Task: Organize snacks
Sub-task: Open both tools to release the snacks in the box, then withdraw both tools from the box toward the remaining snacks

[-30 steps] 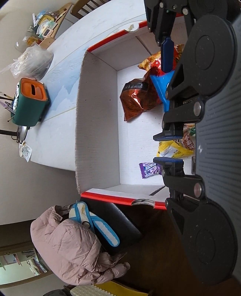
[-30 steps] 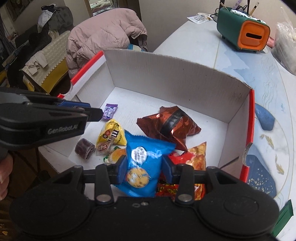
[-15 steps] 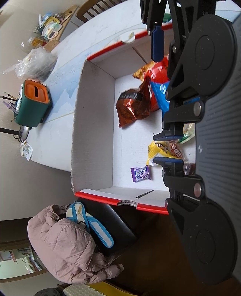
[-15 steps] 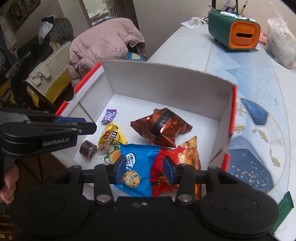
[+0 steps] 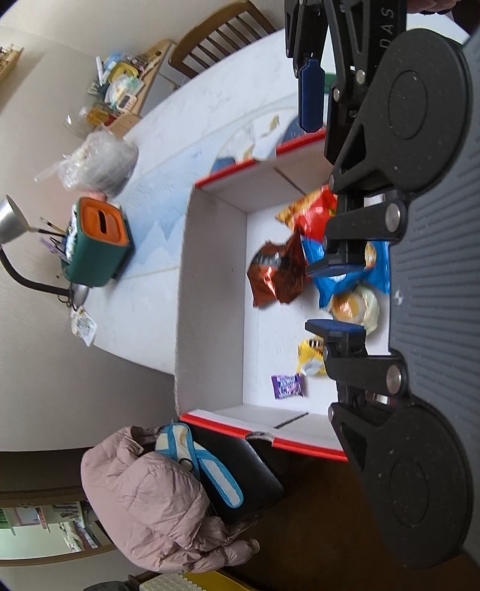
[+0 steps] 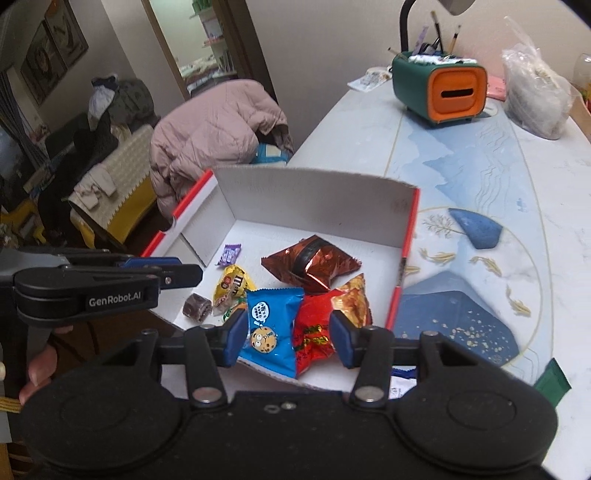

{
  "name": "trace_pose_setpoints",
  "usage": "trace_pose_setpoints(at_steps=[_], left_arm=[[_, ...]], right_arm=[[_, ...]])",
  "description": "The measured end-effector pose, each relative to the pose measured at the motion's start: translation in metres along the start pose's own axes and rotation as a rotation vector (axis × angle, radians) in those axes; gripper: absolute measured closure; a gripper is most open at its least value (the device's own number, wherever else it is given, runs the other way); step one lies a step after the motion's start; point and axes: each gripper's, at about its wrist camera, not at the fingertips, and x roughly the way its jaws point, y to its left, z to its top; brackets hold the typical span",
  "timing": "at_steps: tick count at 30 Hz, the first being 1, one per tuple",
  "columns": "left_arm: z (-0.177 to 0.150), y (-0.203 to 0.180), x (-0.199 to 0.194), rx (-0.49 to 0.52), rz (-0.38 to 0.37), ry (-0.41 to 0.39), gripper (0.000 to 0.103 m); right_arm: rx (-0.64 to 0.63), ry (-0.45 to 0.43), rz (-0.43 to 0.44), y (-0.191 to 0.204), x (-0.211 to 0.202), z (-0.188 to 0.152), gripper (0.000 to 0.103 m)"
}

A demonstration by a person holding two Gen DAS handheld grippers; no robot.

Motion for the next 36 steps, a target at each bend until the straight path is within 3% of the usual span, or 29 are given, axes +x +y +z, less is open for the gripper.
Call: trace_pose_setpoints(at_steps=[9,13,17,20,23,25,26,33,36], left_arm=[[-0.013,-0.029,-0.023,0.018,-0.011,-0.039,0.073],[-0.019,-0.041,-0.033,0.022,-0.029,-0.062,0.047],[-0.023,-0.055,-0.039,0.033,-0.039,-0.077,0.044],[-0.027,-0.064,-0.042,0.033,-0.056,-0.081,0.033],[-0.031,-0.073,-0.043,0.035,-0.071,-0.083,0.031],[-0.035,-0.079,-0.042,0.037,-0.080,-0.079,0.028],[-0.037,-0.082,-0.041,0.039,-0.086,-0.075,0.023],[-0.053,-0.102,-0.030,0.016,-0.152,-0.030,0.017],[-0.060,-0.111,-0.024,0.000,-0.162,-0.008,0.006]], right_arm=[[0.051,-0.049,0.020,-0.020,-0.036,-0.013,0.049],[0.057,-0.075,0.015,-0.028,-0.051,-0.021,0.045],[0.062,-0.094,0.009,-0.037,-0.062,-0.029,0.045],[0.070,-0.108,-0.004,-0.046,-0.071,-0.036,0.044],[0.091,-0.119,-0.011,-0.057,-0.080,-0.043,0.042],[0.107,-0.124,-0.021,-0.066,-0.085,-0.049,0.022],[0.114,-0.131,-0.033,-0.070,-0.087,-0.052,0.007],[0.163,-0.132,-0.081,-0.100,-0.098,-0.069,0.005],[0.183,-0.127,-0.094,-0.113,-0.101,-0.076,0.004]])
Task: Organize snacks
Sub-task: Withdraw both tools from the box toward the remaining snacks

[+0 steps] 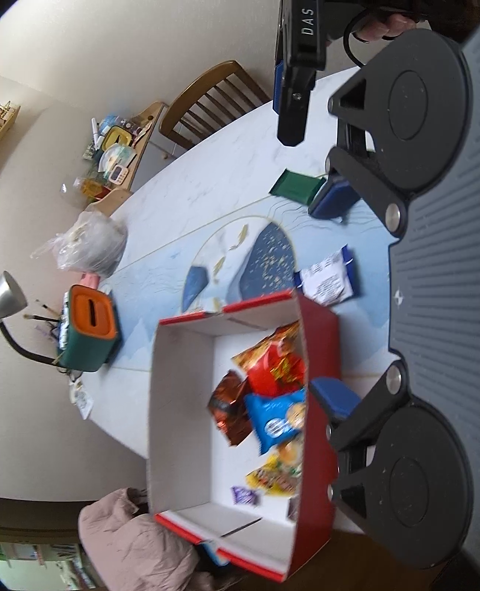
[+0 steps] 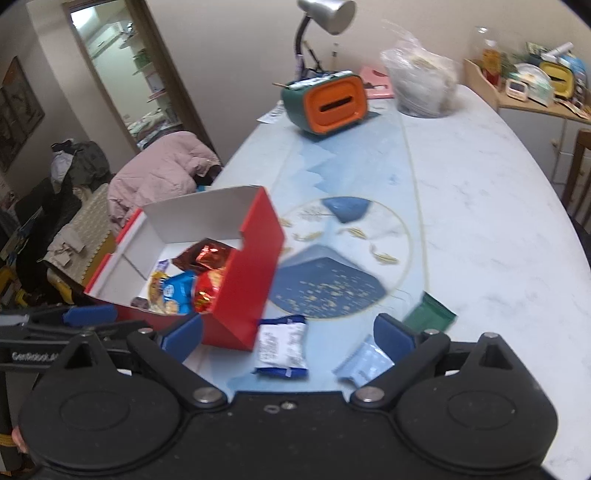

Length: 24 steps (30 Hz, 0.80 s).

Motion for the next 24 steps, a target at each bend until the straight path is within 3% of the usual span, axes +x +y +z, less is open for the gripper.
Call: trace_pose_setpoints(at_steps=[8,24], left_arm=[[-0.020,-0.013,0.021,-0.089,0.041,0.066,0.003],[-0.067,-0.037,0.077,-0.266,0.219,0.191,0.003]], right_arm=[[-0.009,0.036,-0.044,-0.035,0.002,-0.015,0.003],[-0.178,0.199,0.028,-0.080,0.050,-0.040,0.005]])
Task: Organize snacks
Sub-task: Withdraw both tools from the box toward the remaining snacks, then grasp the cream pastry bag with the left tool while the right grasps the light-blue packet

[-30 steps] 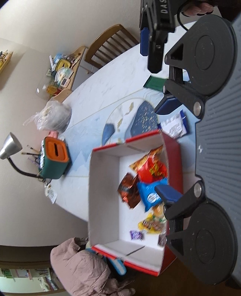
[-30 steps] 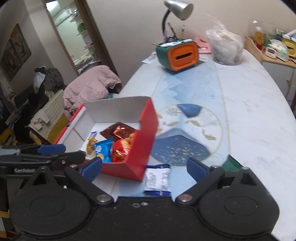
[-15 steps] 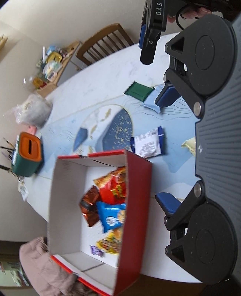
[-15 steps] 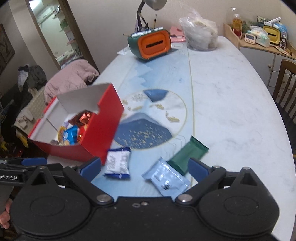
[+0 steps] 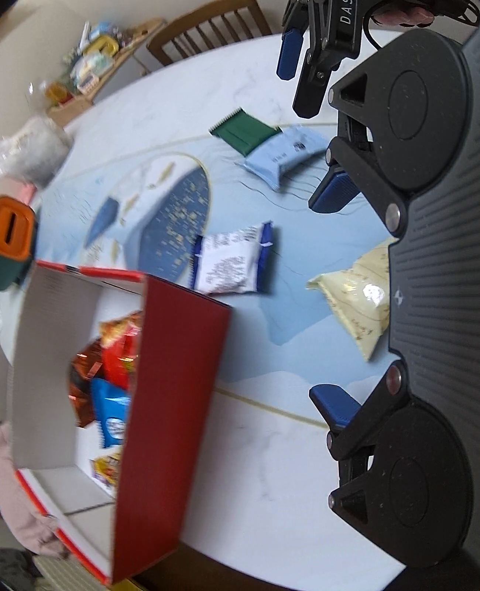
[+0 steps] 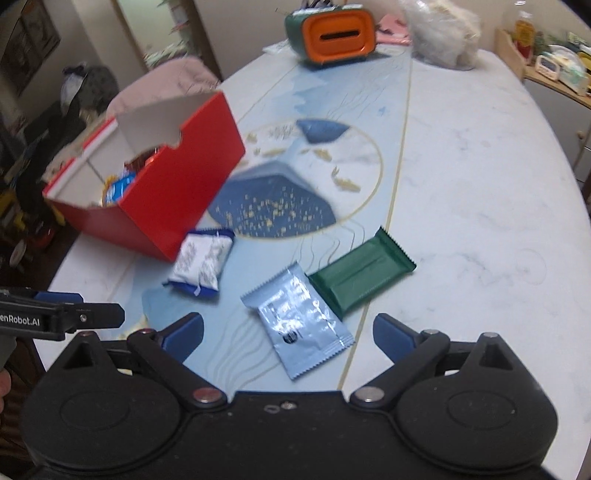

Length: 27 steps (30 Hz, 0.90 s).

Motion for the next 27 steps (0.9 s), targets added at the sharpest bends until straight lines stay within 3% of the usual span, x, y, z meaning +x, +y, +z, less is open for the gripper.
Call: trace_pose_setpoints(at_steps=[9,16,27], left_arm=[[-0.013,-0.001,0.030,-0.145,0.085,0.091,0.003],[-0.021,0.001,0.039,-0.212,0.118,0.131,0.003],[-0.030,-0.006,0.037,-0.231,0.171,0.111,0.005]], right_arm=[[-0.083,0.098,0.027,-0.013,0.040,0.003,0.014],[-0.176,0.107,0.073,-0.005,0.047,0.019,0.018],[-0.333,0.145,0.067,0.010,0.072,0.025,0.029]])
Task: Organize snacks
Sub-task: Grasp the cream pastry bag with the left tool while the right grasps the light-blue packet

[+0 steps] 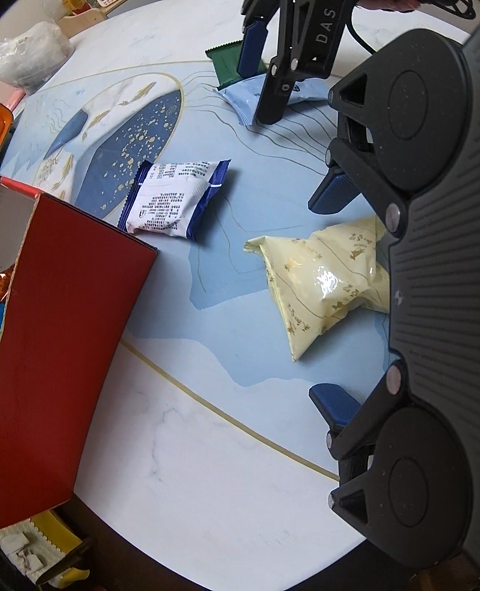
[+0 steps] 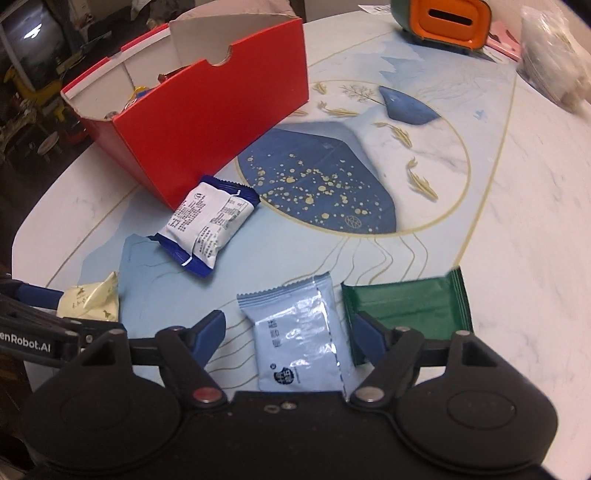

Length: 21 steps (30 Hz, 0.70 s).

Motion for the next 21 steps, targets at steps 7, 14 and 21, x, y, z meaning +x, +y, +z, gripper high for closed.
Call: trace_pose_setpoints(at_steps=[7,14,21], left_arm=[[-0.003,-0.002,-0.004,0.012,0.034,-0.033,0.024],[-0.002,-0.002,-0.009,0.035,0.017,-0.037,0.048],[0.001,0.007,-0.012,0.019,-0.003,-0.038,0.056]], right_arm=[[-0.100,0.029,-0.036,0.019,0.004,-0.003,0.045],[-0.116,0.031,-0.061,0.027,0.007,-0.007,0.052],[-0.045,0.014,-0.055,0.026,0.003,-0.010,0.055]])
